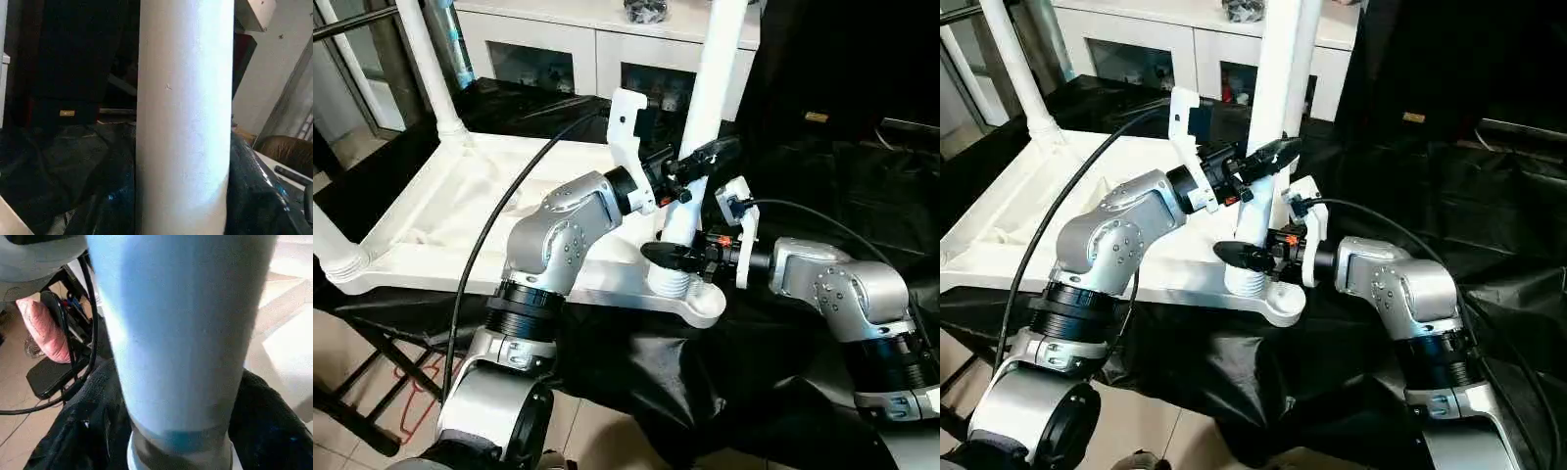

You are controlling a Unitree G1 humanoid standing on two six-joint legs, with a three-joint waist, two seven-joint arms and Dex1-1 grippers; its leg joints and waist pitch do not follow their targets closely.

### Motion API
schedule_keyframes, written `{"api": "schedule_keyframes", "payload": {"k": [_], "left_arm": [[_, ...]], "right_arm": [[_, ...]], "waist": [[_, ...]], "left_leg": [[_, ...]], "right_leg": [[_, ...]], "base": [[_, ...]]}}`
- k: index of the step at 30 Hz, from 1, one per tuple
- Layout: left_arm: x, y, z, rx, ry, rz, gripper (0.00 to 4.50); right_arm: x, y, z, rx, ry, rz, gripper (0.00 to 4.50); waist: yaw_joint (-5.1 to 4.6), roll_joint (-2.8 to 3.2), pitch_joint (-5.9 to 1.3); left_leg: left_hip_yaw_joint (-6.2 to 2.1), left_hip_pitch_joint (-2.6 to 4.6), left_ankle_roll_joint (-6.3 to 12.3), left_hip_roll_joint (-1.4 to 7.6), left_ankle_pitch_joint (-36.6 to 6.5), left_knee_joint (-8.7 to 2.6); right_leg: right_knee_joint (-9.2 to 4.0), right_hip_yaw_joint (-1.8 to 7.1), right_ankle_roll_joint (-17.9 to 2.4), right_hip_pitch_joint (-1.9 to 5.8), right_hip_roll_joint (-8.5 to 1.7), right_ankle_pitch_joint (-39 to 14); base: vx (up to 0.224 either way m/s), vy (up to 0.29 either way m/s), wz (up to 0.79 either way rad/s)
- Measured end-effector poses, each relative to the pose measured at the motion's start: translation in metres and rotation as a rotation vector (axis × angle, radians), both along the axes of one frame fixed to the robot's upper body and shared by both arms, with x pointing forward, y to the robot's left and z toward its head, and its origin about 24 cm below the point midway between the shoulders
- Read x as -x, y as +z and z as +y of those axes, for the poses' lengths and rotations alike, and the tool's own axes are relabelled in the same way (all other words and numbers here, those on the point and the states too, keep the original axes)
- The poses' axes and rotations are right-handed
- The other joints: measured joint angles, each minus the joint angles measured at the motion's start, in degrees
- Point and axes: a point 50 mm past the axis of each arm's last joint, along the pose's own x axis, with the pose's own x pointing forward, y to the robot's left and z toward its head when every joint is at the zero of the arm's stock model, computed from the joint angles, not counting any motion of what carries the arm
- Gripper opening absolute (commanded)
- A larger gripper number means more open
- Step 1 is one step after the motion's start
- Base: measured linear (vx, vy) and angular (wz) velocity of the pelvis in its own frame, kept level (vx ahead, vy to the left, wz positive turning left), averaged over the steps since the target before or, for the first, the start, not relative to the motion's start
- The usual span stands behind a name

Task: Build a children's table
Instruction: Pick table leg

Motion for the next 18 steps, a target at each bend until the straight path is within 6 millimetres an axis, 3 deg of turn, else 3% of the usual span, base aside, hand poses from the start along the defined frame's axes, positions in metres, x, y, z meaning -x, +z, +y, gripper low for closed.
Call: {"api": "schedule_keyframes", "payload": {"k": [5,10,18], "left_arm": [[0.0,0.0,0.0,0.0,-0.001,0.0,1.84],[0.0,0.0,0.0,0.0,-0.001,0.0,1.84],[-0.0001,0.0,0.0001,0.0,0.002,0.001,1.83]], "right_arm": [[-0.0009,0.0003,-0.0018,-0.003,-0.014,-0.001,3.12],[-0.0008,0.0002,-0.0006,-0.008,-0.011,-0.001,2.48],[-0.0003,0.0005,0.0025,-0.018,0.001,-0.006,2.03]], "waist": [[0.0,0.0,0.0],[0.01,0.0,0.0],[0.0,0.01,-0.01]], "left_leg": [[0.0,0.0,0.0,0.0,0.0,0.0],[0.0,0.0,0.0,0.0,0.0,0.0],[0.0,0.0,0.0,0.0,0.0,0.0]], "right_leg": [[0.0,0.0,0.0,0.0,0.0,0.0],[0.01,0.0,0.0,0.0,0.0,0.0],[0.01,0.0,0.0,0.0,0.0,0.0]], "base": [[0.0,0.0,0.0],[0.0,0.0,0.0],[0.0,0.0,0.0]]}}
